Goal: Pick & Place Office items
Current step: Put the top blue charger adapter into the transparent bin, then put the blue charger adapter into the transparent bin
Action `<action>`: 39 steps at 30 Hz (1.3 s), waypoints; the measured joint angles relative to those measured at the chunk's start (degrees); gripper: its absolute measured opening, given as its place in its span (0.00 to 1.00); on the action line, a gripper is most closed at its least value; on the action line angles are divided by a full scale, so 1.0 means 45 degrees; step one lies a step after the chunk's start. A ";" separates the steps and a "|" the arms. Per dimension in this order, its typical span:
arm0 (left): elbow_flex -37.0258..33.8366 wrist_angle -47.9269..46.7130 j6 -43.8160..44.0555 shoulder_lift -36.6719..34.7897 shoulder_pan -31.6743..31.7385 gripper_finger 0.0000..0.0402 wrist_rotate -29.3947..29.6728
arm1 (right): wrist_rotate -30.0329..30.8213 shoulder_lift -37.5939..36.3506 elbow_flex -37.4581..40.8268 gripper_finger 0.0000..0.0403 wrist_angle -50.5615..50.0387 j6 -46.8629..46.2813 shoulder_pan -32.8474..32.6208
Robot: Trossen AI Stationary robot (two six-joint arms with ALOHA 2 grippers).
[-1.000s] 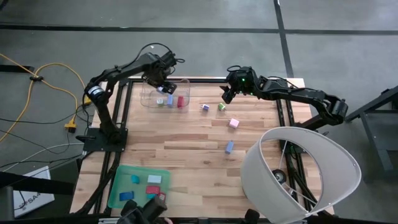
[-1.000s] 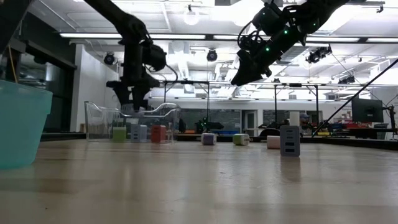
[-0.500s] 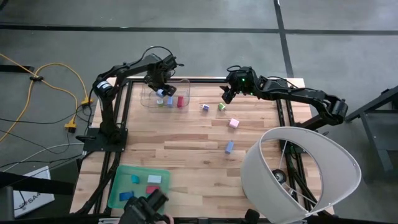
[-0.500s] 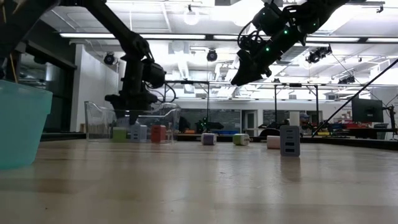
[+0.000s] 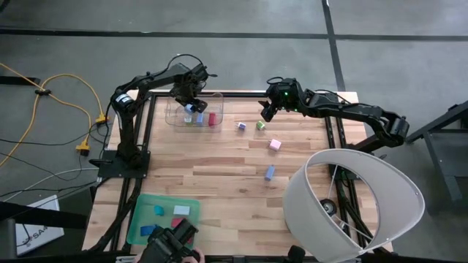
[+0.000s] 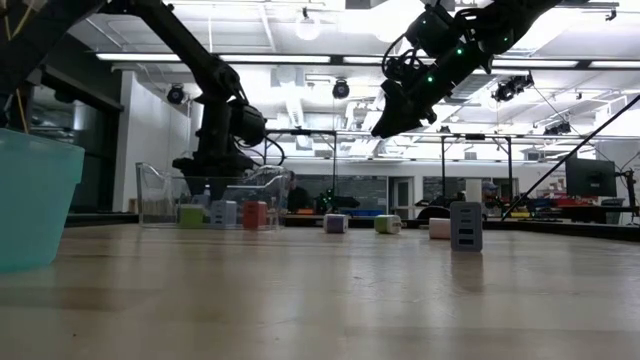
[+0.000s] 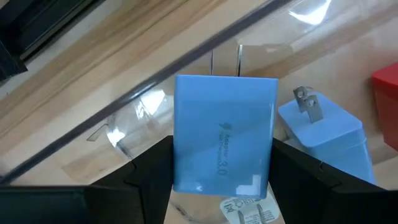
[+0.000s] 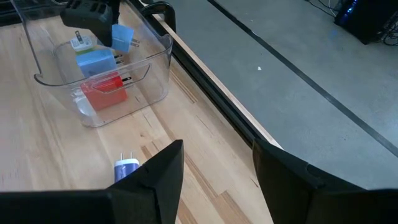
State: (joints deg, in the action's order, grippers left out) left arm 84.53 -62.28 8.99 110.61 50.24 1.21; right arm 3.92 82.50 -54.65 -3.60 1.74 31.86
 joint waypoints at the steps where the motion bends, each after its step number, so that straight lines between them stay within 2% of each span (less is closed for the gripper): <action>1: 0.0000 -0.0005 -0.0004 0.0000 0.0000 0.54 0.0000 | 0.0000 0.0000 0.0000 0.45 -0.0004 0.0000 0.0004; 8: 0.0000 -0.0005 -0.0041 -0.0005 0.0000 0.55 0.0016 | 0.0000 0.0000 0.0000 0.45 0.0000 0.0000 0.0002; 18: 0.0015 0.0000 -0.0465 -0.0010 0.0000 0.64 0.0039 | -0.0005 0.0000 0.0000 0.45 0.0000 0.0000 0.0005; 28: 0.0019 -0.0005 -0.0480 -0.0015 0.0000 0.65 0.0054 | -0.0005 -0.0005 0.0000 0.45 0.0000 0.0000 0.0005; 39: 0.0049 -0.0593 -0.0436 -0.0598 -0.0034 0.65 0.1247 | 0.0000 0.0000 0.0000 0.45 0.0000 0.0000 0.0005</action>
State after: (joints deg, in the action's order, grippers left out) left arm 84.75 -64.95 7.03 107.92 50.09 6.83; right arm 3.92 82.50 -54.65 -3.60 1.74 31.88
